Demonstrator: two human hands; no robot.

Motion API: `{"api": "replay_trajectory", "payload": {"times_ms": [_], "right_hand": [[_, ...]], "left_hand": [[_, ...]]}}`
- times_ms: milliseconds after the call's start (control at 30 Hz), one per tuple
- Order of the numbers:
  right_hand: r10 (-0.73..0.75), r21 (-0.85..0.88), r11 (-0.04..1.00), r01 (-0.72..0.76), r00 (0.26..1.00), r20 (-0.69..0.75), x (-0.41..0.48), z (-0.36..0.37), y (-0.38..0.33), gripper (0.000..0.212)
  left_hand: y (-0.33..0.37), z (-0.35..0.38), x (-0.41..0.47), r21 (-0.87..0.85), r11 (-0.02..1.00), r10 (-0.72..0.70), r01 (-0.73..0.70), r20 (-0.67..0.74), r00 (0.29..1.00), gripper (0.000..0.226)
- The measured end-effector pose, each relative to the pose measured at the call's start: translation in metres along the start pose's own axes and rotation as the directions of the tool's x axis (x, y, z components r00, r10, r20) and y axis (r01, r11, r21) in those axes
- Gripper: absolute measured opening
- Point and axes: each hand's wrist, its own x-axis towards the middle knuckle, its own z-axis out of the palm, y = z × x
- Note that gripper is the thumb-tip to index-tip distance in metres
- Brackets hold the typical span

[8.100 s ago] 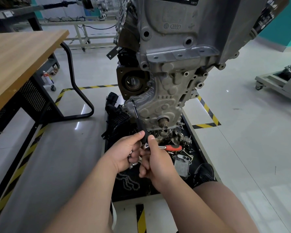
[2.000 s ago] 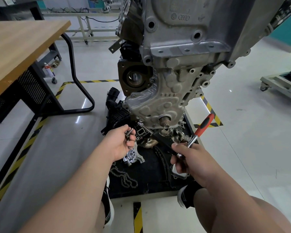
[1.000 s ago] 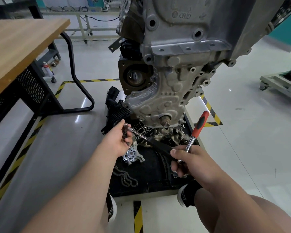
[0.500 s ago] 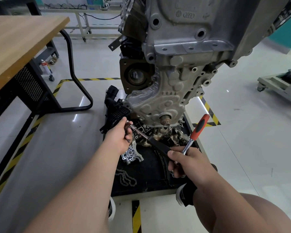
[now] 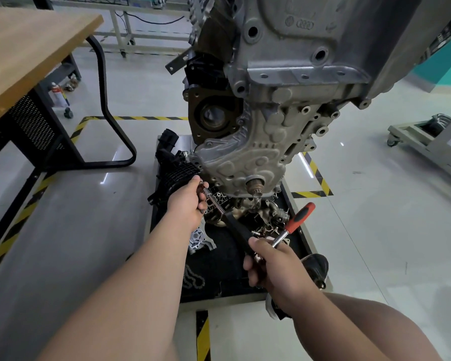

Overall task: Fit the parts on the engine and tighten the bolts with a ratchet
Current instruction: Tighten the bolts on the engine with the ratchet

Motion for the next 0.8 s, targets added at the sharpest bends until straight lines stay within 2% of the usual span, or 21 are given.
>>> {"api": "replay_trajectory", "payload": {"times_ms": [233,433,567,800], "right_hand": [[-0.088,-0.16,0.984,0.079,0.995,-0.046,0.006,0.012,0.014,0.014],[-0.128,-0.212,0.97,0.116,0.991,-0.041,0.009,0.019,0.022,0.021],[-0.131,-0.222,0.968,0.116,0.99,-0.055,0.012,0.024,0.026,0.017],[-0.156,-0.215,0.967,0.137,0.985,-0.071,0.017,0.033,0.028,0.015]], "left_hand": [[-0.006,0.002,0.009,0.121,0.993,0.017,-0.013,-0.032,0.999,0.02],[-0.009,0.005,0.017,0.06,0.995,-0.08,0.081,-0.025,0.997,0.027],[-0.009,0.01,0.017,0.0,0.996,-0.085,0.085,-0.039,0.996,0.029],[0.0,0.016,0.015,0.006,0.999,-0.046,0.046,0.007,0.999,0.028]]}}
